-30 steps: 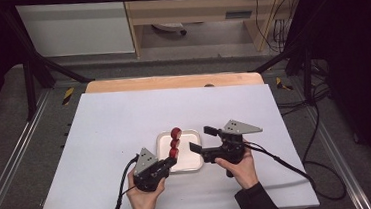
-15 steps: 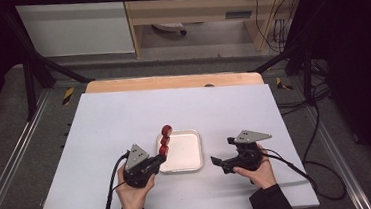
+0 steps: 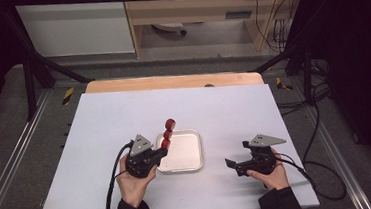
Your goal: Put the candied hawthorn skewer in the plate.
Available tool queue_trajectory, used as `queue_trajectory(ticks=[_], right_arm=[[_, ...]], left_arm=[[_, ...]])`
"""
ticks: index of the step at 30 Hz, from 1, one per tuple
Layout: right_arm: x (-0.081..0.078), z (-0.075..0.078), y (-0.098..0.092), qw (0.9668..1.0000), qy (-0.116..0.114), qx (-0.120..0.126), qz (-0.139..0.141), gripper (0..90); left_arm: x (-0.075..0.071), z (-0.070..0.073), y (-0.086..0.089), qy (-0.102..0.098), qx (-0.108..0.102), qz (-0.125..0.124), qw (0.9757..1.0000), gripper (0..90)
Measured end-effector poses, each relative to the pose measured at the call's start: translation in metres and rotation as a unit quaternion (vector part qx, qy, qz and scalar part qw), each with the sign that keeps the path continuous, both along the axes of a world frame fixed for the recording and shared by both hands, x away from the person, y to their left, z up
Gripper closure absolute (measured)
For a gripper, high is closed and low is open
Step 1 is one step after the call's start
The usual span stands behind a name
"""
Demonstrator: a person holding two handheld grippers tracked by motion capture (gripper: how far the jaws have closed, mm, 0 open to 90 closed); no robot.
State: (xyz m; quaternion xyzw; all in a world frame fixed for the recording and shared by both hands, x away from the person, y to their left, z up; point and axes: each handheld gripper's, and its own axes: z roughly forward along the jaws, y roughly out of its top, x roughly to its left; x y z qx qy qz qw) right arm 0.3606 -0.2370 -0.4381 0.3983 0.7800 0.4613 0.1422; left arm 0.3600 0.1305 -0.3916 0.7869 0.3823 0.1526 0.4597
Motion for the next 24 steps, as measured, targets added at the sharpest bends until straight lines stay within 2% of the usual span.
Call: queue_trajectory(ticks=[4,7,11,15,18,20,24], right_arm=[[-0.001,-0.004,-0.007,0.9999,0.006,-0.006,-0.007,1.6],[-0.003,-0.005,-0.009,0.9999,0.008,-0.005,-0.006,1.6],[-0.004,-0.006,-0.009,0.9999,0.013,-0.007,-0.003,1.6],[-0.004,-0.006,-0.009,0.9999,0.012,-0.008,-0.002,1.9],[-0.004,-0.006,-0.009,0.9999,0.013,-0.007,-0.001,1.9],[-0.003,-0.007,-0.009,0.9999,0.013,-0.008,0.0,2.0],[-0.003,-0.007,-0.008,0.9998,0.015,-0.01,0.001,2.0]], left_arm=[[0.012,-0.002,-0.008,0.022,0.026,0.006,0.9994,88.8],[0.02,-0.007,-0.015,0.047,0.042,0.011,0.9979,88.7],[0.027,-0.017,-0.026,0.079,0.074,0.015,0.994,88.8],[0.03,-0.025,-0.036,0.1,0.098,0.014,0.9901,88.7],[0.031,-0.03,-0.039,0.114,0.106,0.02,0.9876,88.8],[0.032,-0.032,-0.04,0.116,0.123,0.02,0.9854,88.7],[0.033,-0.036,-0.044,0.118,0.142,0.031,0.9823,88.5]])
